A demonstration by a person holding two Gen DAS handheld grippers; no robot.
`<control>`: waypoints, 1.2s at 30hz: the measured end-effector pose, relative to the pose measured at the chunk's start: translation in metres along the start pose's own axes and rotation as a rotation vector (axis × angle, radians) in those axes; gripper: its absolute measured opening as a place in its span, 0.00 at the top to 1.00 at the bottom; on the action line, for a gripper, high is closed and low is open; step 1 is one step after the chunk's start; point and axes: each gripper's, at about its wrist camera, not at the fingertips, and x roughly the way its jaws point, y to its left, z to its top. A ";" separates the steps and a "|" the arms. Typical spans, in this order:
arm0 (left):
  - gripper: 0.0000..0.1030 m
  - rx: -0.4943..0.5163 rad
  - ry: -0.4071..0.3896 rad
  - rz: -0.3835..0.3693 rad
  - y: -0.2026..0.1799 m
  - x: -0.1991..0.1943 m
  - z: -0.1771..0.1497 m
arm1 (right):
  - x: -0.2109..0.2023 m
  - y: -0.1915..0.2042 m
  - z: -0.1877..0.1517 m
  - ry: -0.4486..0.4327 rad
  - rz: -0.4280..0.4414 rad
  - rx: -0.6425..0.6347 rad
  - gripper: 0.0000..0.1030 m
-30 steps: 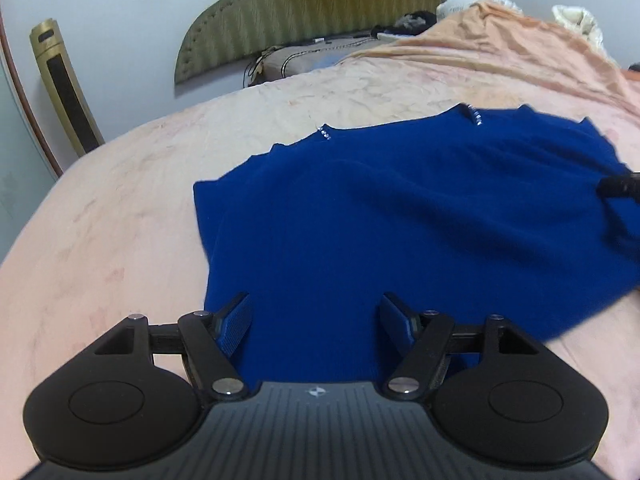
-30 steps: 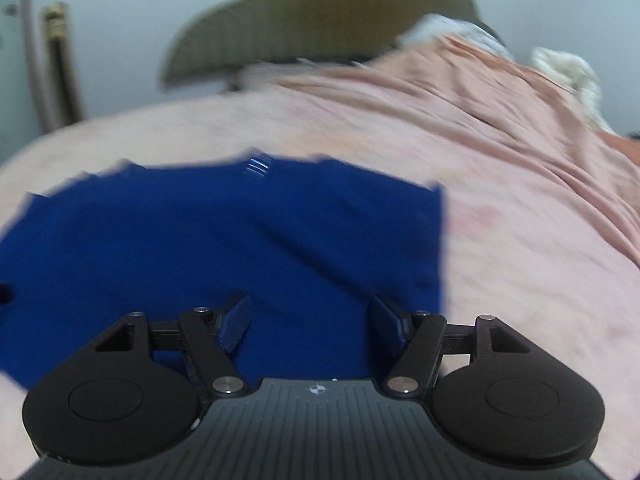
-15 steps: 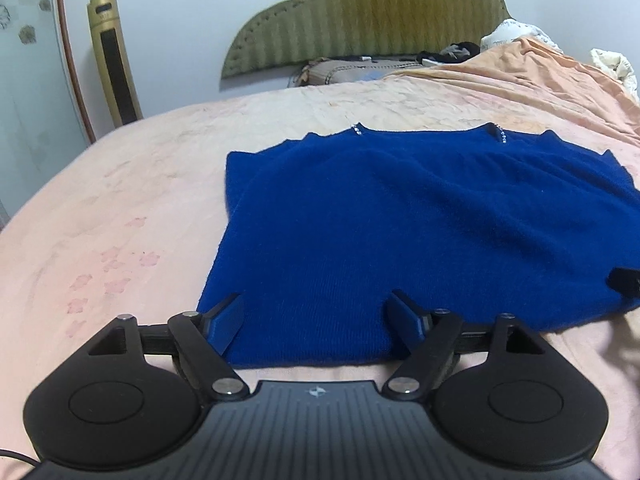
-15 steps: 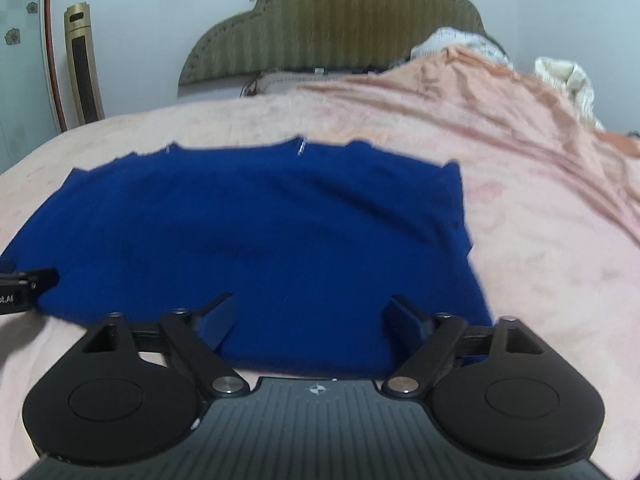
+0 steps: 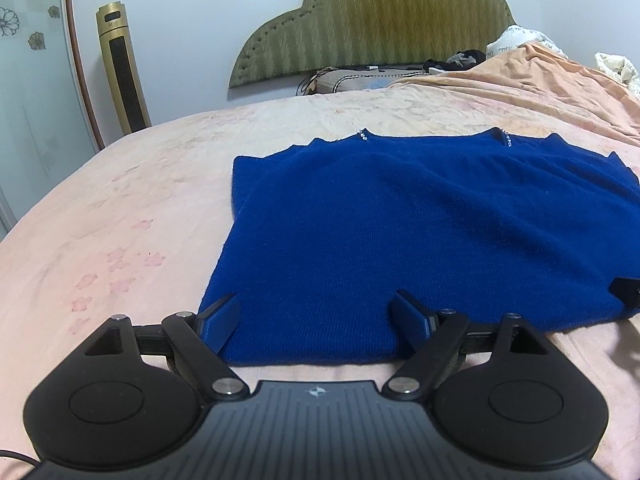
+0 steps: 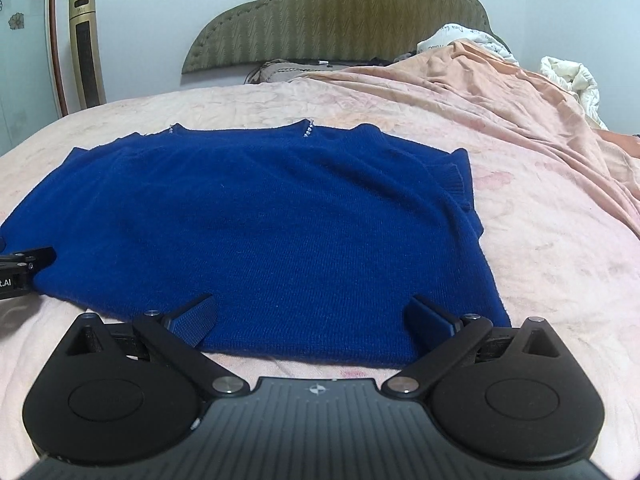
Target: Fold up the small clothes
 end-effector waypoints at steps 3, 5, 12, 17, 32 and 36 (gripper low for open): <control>0.19 -0.005 0.000 -0.004 0.001 0.000 0.000 | 0.000 0.000 0.000 -0.001 0.002 0.002 0.00; 0.19 -0.011 0.001 -0.008 0.002 0.001 0.000 | -0.001 0.000 0.000 -0.002 0.001 0.001 0.00; 0.17 -0.031 0.005 -0.023 0.005 0.001 0.000 | -0.001 -0.001 0.000 -0.002 0.002 0.002 0.00; 0.17 0.023 -0.033 -0.097 0.007 -0.019 0.012 | -0.008 -0.004 0.000 -0.024 0.017 0.022 0.00; 0.13 0.038 0.070 -0.029 -0.005 0.068 0.076 | 0.102 -0.019 0.107 0.062 -0.059 -0.034 0.01; 0.13 0.035 0.050 -0.019 0.003 0.058 0.069 | 0.094 -0.033 0.104 0.050 -0.099 0.071 0.01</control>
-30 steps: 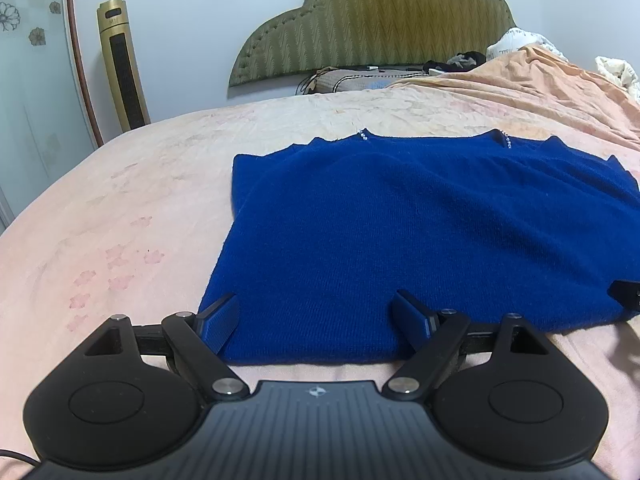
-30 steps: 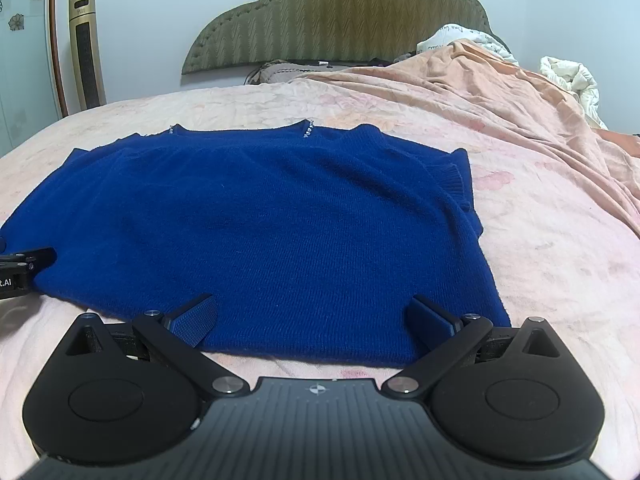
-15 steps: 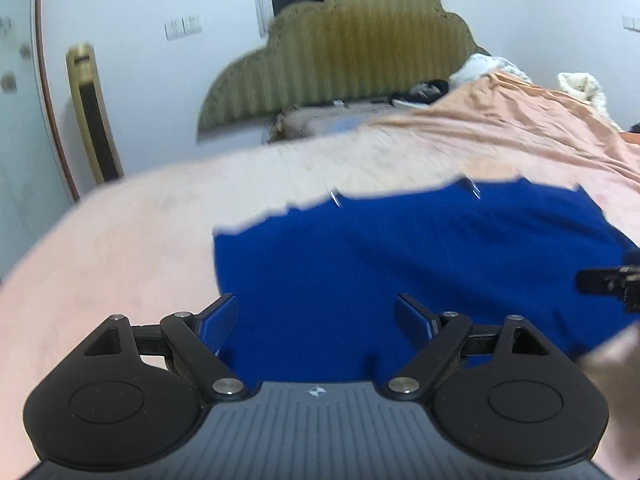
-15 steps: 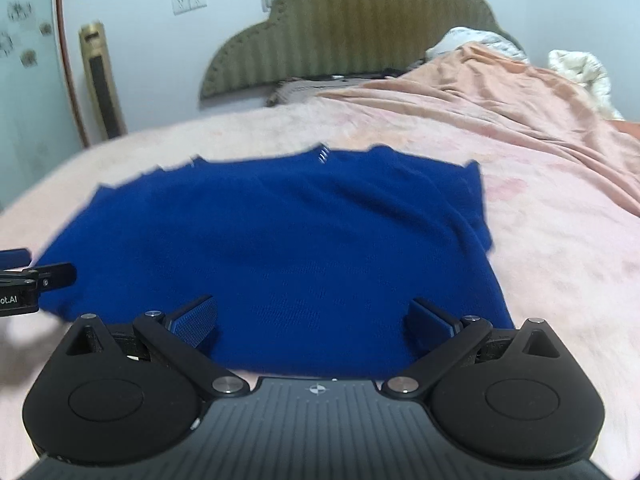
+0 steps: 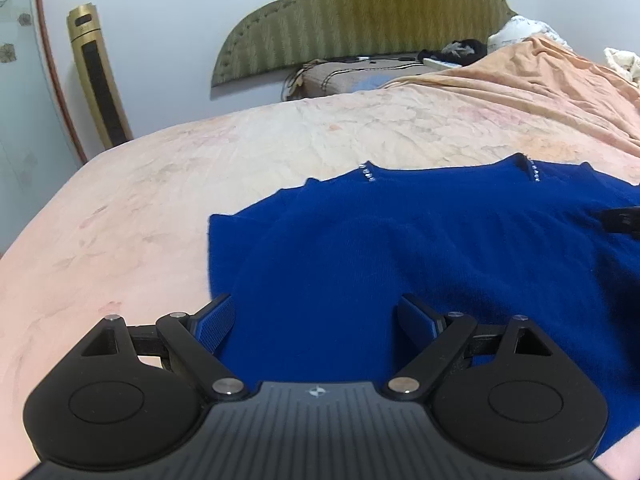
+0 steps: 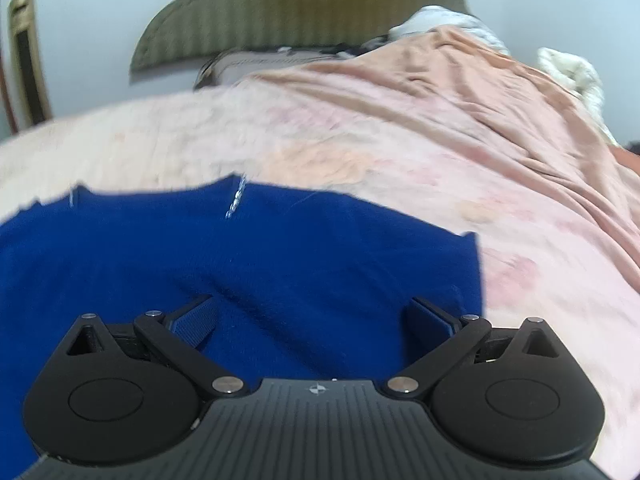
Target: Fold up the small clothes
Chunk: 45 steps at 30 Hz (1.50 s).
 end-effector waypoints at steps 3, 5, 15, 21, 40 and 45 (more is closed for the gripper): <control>0.13 -0.029 0.024 -0.013 0.004 -0.002 0.000 | -0.031 0.013 -0.014 -0.068 0.042 -0.038 0.00; 0.13 -0.036 0.025 -0.020 0.003 -0.005 -0.002 | -0.044 0.021 -0.026 -0.067 0.078 -0.060 0.01; 0.13 -0.056 0.043 -0.012 -0.008 -0.022 -0.034 | -0.074 0.033 -0.072 -0.056 0.003 -0.094 0.01; 0.10 -0.034 0.004 0.017 -0.014 -0.023 -0.042 | -0.068 0.025 -0.083 -0.052 0.007 -0.087 0.00; 0.09 -0.036 -0.038 0.028 -0.015 -0.025 -0.049 | -0.063 0.018 -0.084 -0.037 0.053 -0.045 0.00; 0.08 -0.043 -0.038 0.022 -0.014 -0.026 -0.049 | -0.064 0.018 -0.084 -0.037 0.053 -0.043 0.00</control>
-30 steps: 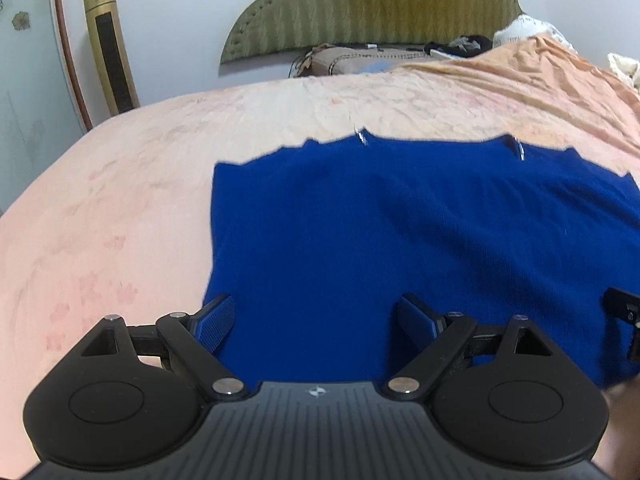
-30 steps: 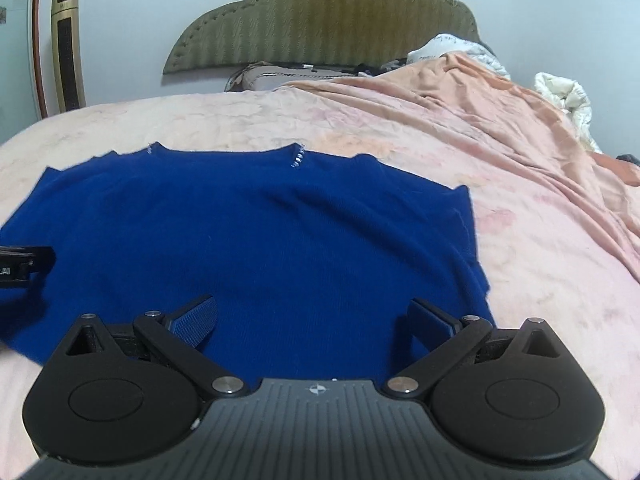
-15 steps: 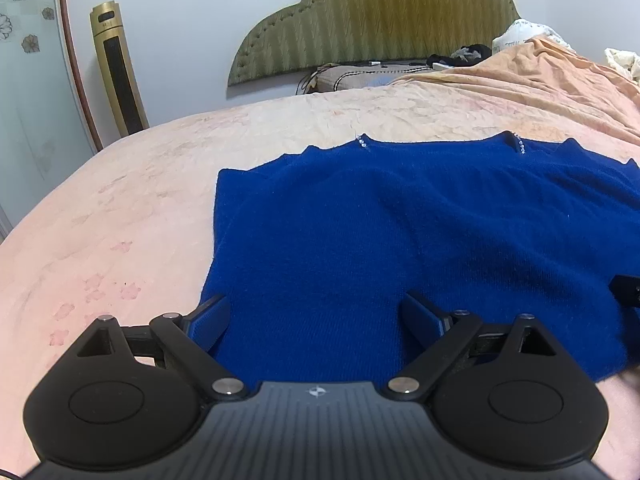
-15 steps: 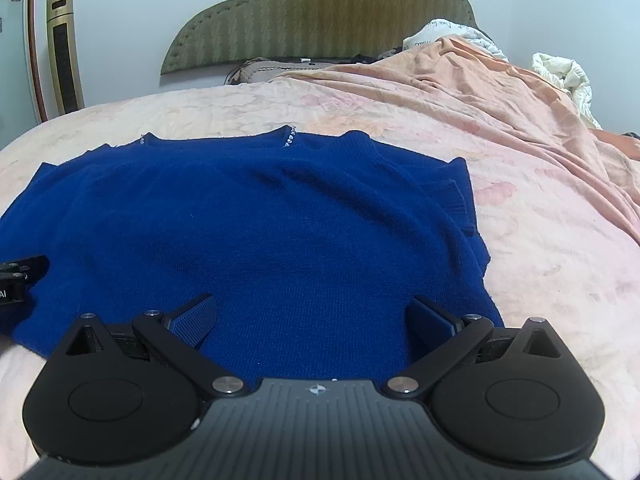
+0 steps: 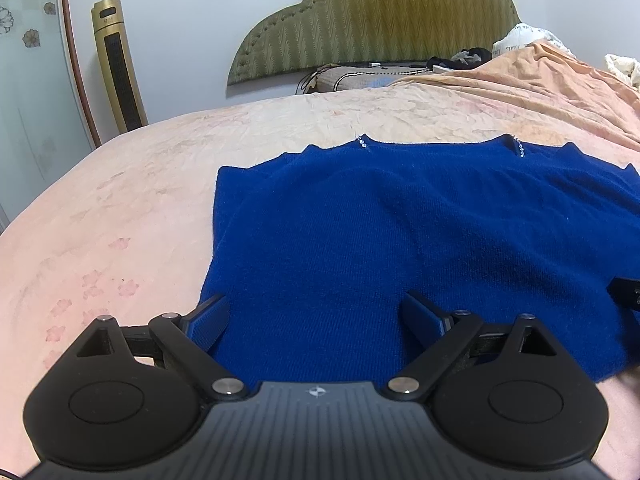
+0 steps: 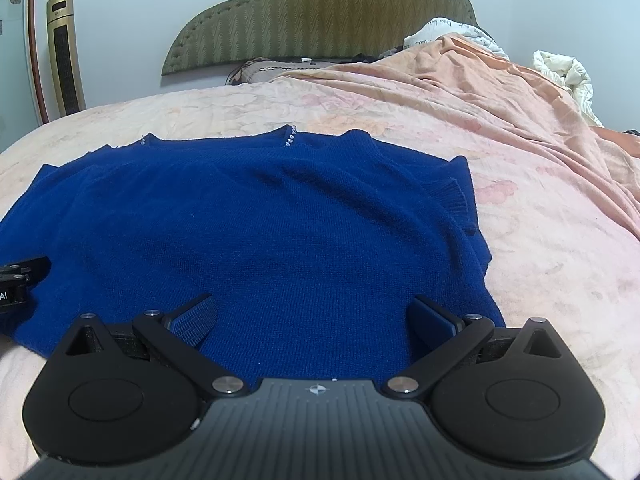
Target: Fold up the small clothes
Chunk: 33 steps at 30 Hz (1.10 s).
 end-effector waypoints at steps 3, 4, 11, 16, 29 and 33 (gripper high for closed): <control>0.08 -0.003 0.000 -0.002 0.000 0.000 0.000 | 0.000 0.000 0.000 0.000 0.000 0.000 0.00; 0.08 -0.004 0.000 -0.002 0.000 0.000 0.000 | 0.000 0.000 0.000 0.000 0.000 0.000 0.00; 0.08 -0.009 0.001 -0.006 0.000 -0.001 -0.001 | 0.000 0.000 0.000 0.000 0.000 0.000 0.00; 0.08 -0.009 0.001 -0.006 0.001 -0.001 -0.001 | 0.000 0.000 0.000 0.000 0.001 0.000 0.00; 0.08 -0.010 0.001 -0.006 0.001 -0.001 -0.001 | 0.000 0.000 0.000 -0.001 0.002 0.002 0.00; 0.08 -0.011 0.001 -0.007 0.001 -0.001 -0.001 | 0.000 0.000 0.001 -0.002 0.003 0.004 0.00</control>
